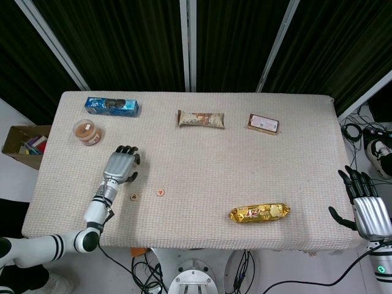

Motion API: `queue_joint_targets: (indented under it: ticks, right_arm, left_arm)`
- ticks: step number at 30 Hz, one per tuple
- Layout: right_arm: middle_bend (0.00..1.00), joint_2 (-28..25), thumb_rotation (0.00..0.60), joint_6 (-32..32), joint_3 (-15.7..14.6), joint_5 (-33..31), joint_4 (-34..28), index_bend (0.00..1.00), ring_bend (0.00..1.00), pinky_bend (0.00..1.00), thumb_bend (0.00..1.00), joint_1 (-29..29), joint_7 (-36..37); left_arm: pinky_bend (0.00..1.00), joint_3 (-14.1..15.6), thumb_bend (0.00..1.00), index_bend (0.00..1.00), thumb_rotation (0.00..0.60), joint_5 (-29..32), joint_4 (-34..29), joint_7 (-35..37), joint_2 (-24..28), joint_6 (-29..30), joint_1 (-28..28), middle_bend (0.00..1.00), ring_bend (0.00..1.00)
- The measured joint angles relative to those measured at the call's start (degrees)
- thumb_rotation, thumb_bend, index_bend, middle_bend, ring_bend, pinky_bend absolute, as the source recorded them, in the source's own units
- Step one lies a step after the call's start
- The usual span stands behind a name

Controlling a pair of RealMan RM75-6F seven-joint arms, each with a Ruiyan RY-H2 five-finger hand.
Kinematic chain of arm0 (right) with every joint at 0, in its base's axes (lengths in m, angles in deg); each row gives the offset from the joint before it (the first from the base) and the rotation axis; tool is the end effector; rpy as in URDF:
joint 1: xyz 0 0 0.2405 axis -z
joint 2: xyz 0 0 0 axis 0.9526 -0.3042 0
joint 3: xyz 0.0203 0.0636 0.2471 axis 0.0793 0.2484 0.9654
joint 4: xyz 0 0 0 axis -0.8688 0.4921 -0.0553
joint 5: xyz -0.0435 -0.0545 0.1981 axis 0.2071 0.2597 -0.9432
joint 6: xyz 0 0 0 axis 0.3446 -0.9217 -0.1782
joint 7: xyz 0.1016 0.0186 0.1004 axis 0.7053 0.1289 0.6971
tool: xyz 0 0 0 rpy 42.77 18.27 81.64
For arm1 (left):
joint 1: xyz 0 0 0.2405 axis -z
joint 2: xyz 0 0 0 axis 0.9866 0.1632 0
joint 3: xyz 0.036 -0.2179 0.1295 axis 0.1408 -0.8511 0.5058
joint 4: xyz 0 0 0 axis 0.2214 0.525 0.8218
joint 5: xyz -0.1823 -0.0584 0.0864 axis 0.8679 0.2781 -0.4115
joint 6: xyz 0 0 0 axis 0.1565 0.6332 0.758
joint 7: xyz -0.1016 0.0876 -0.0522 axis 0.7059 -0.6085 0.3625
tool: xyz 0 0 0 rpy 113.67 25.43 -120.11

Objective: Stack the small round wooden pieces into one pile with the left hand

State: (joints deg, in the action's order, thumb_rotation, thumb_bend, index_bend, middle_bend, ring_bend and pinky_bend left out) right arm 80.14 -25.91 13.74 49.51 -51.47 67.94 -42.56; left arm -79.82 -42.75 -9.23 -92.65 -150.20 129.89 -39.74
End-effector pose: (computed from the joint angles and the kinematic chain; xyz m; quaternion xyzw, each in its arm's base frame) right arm -0.3217 -0.1744 0.1618 0.6132 -0.3722 0.4121 0.5618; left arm -0.2008 0.3434 -0.0205 -0.7226 -0.4010 -0.2731 0.4924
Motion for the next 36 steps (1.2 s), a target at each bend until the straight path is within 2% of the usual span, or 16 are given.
queue_joint_targets:
  ticks: [11, 17, 20, 25, 30, 36]
  right_arm:
    - [0.00, -0.10, 0.600, -0.04, -0.01, 0.07, -0.24, 0.00, 0.00, 0.00, 0.22, 0.02, -0.20]
    - [0.00, -0.34, 0.600, -0.53, 0.04, 0.08, -0.14, 0.00, 0.00, 0.00, 0.22, 0.25, 0.14]
    - [0.00, -0.37, 0.600, -0.60, 0.01, 0.23, -0.02, 0.00, 0.00, 0.00, 0.22, 0.27, 0.30]
    - [0.00, -0.12, 0.600, -0.85, -0.09, 0.66, 0.32, 0.00, 0.00, 0.00, 0.22, 0.27, 0.56]
    - [0.00, 0.03, 0.600, -1.15, -0.16, 1.18, 0.29, 0.00, 0.00, 0.00, 0.22, 0.23, 0.39]
    - [0.00, -0.12, 0.600, -1.63, -0.28, 1.66, -0.16, 0.00, 0.00, 0.00, 0.22, 0.34, -0.17]
  left_arm:
    - [0.15, -0.05, 0.33, 0.44, 0.600, -0.71, -0.91, 0.30, 0.42, 0.37, -0.29, 0.16, 0.12]
    - [0.15, 0.54, 0.33, 0.44, 0.600, -4.77, -4.90, 2.69, 2.50, 2.85, -1.91, 0.16, 0.12]
    - [0.15, 1.77, 0.33, 0.44, 0.600, -8.69, -7.21, 4.15, 4.07, 5.91, -3.82, 0.16, 0.12]
    - [0.15, 6.07, 0.31, 0.44, 0.600, -15.61, -11.08, 6.40, 6.76, 12.11, -9.04, 0.16, 0.12]
    - [0.15, 10.23, 0.31, 0.44, 0.600, -18.58, -13.47, 7.91, 7.52, 13.82, -13.17, 0.16, 0.12]
    - [0.15, 10.39, 0.31, 0.43, 0.600, -18.73, -12.20, 8.33, 5.05, 12.32, -14.03, 0.15, 0.12]
